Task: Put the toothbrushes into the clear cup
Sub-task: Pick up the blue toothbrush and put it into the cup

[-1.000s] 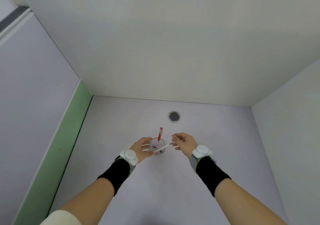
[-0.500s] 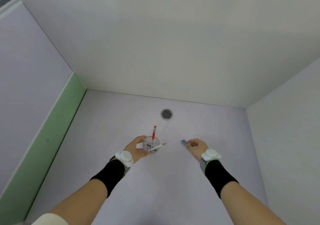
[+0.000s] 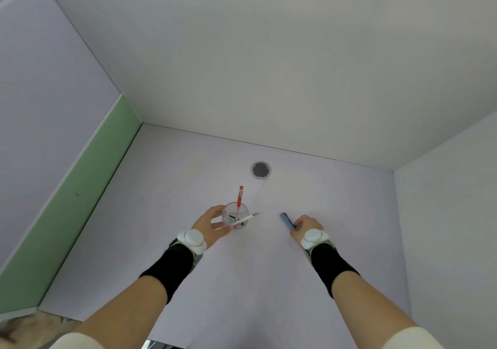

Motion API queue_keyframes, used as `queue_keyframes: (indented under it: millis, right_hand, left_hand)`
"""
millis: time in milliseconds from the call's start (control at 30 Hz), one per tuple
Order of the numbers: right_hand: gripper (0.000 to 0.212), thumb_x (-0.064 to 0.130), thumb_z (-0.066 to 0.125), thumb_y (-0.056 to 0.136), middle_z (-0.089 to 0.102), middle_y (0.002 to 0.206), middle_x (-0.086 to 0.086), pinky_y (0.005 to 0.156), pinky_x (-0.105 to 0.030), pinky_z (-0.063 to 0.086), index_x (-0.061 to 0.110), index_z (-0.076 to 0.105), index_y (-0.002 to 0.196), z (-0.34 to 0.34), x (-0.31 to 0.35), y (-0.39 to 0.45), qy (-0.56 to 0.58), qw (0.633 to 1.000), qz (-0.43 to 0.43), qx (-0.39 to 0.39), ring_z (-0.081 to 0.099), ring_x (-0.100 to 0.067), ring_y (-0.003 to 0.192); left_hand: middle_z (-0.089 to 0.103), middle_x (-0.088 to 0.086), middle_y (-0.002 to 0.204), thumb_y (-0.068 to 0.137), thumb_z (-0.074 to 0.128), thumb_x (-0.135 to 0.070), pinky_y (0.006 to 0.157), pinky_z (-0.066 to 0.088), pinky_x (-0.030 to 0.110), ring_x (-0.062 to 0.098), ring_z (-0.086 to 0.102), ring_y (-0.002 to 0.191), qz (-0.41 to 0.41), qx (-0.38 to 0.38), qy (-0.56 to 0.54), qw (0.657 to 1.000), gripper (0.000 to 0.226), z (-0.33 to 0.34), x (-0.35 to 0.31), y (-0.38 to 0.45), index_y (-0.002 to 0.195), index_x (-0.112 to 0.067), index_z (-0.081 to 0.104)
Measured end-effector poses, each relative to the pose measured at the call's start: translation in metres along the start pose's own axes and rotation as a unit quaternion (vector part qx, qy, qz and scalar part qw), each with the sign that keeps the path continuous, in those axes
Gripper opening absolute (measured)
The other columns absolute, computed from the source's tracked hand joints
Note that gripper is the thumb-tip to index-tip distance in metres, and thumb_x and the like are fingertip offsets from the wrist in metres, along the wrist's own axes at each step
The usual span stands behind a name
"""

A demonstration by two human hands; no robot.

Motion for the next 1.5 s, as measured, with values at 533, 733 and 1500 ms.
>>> queue_keyframes:
  millis: [533, 733, 1500]
  right_hand:
    - [0.021, 0.011, 0.068, 0.084, 0.068, 0.082, -0.003, 0.057, -0.019, 0.05, 0.007, 0.067, 0.104, -0.044, 0.004, -0.011, 0.373, 0.923, -0.091, -0.017, 0.062, -0.01, 0.062]
    - [0.011, 0.012, 0.07, 0.084, 0.069, 0.08, 0.003, 0.056, -0.014, 0.05, 0.02, 0.068, 0.092, -0.064, 0.049, -0.03, 0.411, 0.888, -0.204, -0.013, 0.062, -0.003, 0.062]
    - [0.013, 0.02, 0.073, 0.081, 0.074, 0.084, 0.006, 0.077, -0.026, 0.053, 0.027, 0.075, 0.091, -0.039, 0.076, -0.035, 0.281, 0.921, -0.269, 0.034, 0.064, -0.008, 0.076]
  left_hand:
    - [0.053, 0.013, 0.137, 0.088, 0.064, -0.004, 0.088, 0.05, 0.02, 0.022, 0.058, 0.112, 0.001, -0.016, -0.019, 1.0, 0.05, 0.042, -0.011, -0.007, 0.134, -0.008, 0.045]
    - [0.062, 0.009, 0.126, 0.092, 0.059, -0.01, 0.096, 0.047, 0.029, 0.018, 0.06, 0.106, 0.047, -0.053, 0.023, 0.997, 0.038, 0.029, -0.027, -0.005, 0.129, -0.011, 0.052]
    - [0.07, 0.0, 0.087, 0.088, 0.067, -0.014, 0.069, 0.058, 0.019, 0.01, 0.072, 0.073, 0.101, -0.005, -0.071, 0.992, 0.008, 0.027, -0.06, 0.001, 0.091, -0.021, 0.069]
Point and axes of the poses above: each hand's wrist, its own y-axis towards the middle knuckle, its own z-axis out of the palm, x = y × z, the point moved 1 cm from there along y, towards the middle knuckle
